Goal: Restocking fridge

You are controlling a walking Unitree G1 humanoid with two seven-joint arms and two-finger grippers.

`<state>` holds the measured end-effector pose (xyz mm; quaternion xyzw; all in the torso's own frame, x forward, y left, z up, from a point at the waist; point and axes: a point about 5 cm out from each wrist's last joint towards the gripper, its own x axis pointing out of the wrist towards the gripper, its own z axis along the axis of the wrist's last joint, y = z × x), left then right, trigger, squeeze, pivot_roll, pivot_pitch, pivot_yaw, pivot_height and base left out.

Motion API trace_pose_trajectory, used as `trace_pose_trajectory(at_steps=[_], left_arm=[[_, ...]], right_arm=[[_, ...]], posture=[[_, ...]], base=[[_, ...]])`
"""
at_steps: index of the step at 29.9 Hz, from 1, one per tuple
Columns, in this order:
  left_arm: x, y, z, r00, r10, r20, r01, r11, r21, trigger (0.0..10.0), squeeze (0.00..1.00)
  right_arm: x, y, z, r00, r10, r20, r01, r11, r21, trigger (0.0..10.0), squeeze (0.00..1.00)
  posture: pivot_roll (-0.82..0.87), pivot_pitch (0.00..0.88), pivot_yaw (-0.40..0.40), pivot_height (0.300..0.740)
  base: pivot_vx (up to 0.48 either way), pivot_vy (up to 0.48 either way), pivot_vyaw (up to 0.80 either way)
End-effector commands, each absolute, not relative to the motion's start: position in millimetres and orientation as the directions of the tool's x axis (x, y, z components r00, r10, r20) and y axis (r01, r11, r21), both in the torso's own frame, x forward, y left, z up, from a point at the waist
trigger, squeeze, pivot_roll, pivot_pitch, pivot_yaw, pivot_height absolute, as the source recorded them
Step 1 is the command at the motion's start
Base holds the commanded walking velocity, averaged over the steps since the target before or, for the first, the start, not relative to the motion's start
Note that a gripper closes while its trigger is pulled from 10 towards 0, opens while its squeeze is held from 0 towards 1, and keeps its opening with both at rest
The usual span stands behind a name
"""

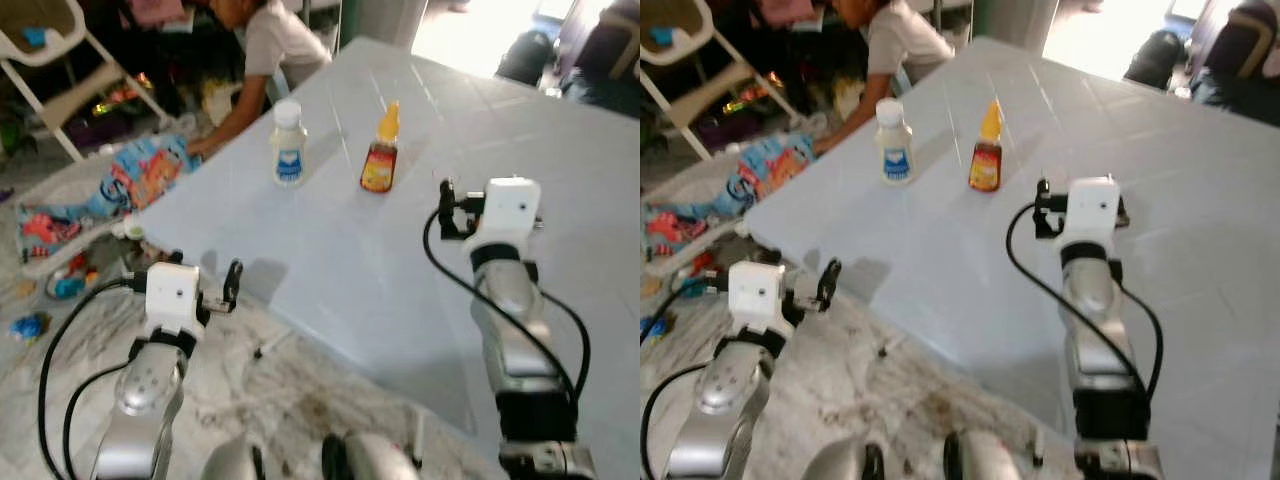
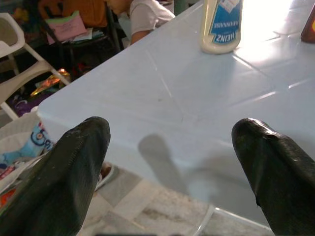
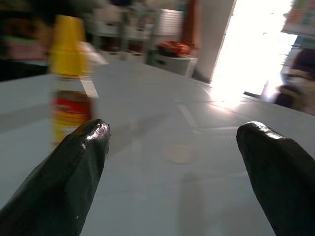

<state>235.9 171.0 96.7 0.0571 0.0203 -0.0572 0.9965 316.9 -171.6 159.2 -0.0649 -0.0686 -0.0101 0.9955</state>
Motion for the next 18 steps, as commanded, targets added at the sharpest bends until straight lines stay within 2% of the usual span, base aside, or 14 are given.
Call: trace_pose_trajectory(at_steps=[1, 14, 18], left_arm=[[234, 173, 99, 0.994, -0.103, -0.047, 0.108, 0.986, 0.125, 10.0, 0.00], [225, 179, 102, 0.992, -0.106, -0.071, 0.116, 0.982, 0.150, 10.0, 0.00], [221, 183, 103, 0.990, -0.111, -0.084, 0.123, 0.979, 0.163, 10.0, 0.00]], right_arm=[[321, -168, 161, 0.990, 0.043, 0.136, -0.027, 0.993, -0.118, 10.0, 0.00], [356, -180, 183, 0.980, 0.105, 0.172, -0.082, 0.987, -0.136, 10.0, 0.00], [365, -177, 189, 0.975, 0.137, 0.176, -0.114, 0.984, -0.138, 10.0, 0.00]], posture=[[0.01, 0.137, -0.025, 0.740], [0.04, 0.192, 0.005, 0.740], [0.07, 0.215, 0.019, 0.740]], base=[[0.000, 0.000, 0.00], [0.000, 0.000, 0.00], [0.000, 0.000, 0.00]])
